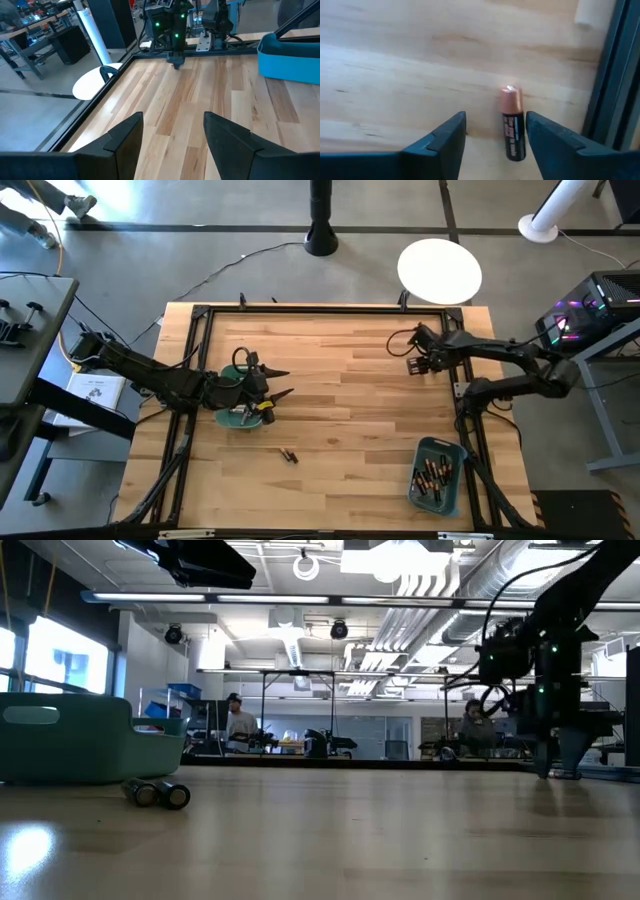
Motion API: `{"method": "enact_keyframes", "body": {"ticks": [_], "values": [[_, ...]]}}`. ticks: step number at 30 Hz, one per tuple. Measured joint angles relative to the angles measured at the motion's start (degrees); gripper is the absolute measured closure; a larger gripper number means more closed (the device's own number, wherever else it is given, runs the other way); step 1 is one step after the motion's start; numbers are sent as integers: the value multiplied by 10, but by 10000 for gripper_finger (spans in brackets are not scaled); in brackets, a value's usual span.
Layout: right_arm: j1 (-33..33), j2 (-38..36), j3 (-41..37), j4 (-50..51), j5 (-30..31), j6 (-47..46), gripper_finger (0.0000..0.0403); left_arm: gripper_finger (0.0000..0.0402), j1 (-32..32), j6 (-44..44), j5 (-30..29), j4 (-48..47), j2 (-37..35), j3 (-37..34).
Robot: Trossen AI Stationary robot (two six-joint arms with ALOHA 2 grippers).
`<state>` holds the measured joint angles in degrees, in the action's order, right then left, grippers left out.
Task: Sort batteries
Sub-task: Put the black battery into the blue bin
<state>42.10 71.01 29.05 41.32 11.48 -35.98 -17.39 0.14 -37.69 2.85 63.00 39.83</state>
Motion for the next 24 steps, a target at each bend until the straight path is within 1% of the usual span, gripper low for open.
{"method": "enact_keyframes", "body": {"ticks": [3,6,9,13,14,15,17,19,21,24], "values": [[22,8,-11,-12,-21,5,217,202,0,0,0,0,0,0],[27,8,-19,-36,-57,33,241,202,0,0,0,0,0,0],[12,8,-15,-46,-68,40,284,202,0,0,0,0,0,0],[-24,10,-4,-33,-66,57,369,202,0,-1,0,0,0,0],[-36,9,-2,-27,-70,65,381,202,0,-1,0,0,0,0],[-52,5,2,-19,-75,71,385,202,0,-1,0,0,0,0],[-92,-7,16,23,-85,58,379,202,0,-1,0,0,0,0],[-148,-35,43,75,-78,30,377,202,0,-1,0,0,0,0],[-224,-68,76,119,-65,-13,385,202,0,-1,0,0,0,0],[-364,-118,132,161,-62,-113,386,202,0,-1,0,0,0,0]]}}
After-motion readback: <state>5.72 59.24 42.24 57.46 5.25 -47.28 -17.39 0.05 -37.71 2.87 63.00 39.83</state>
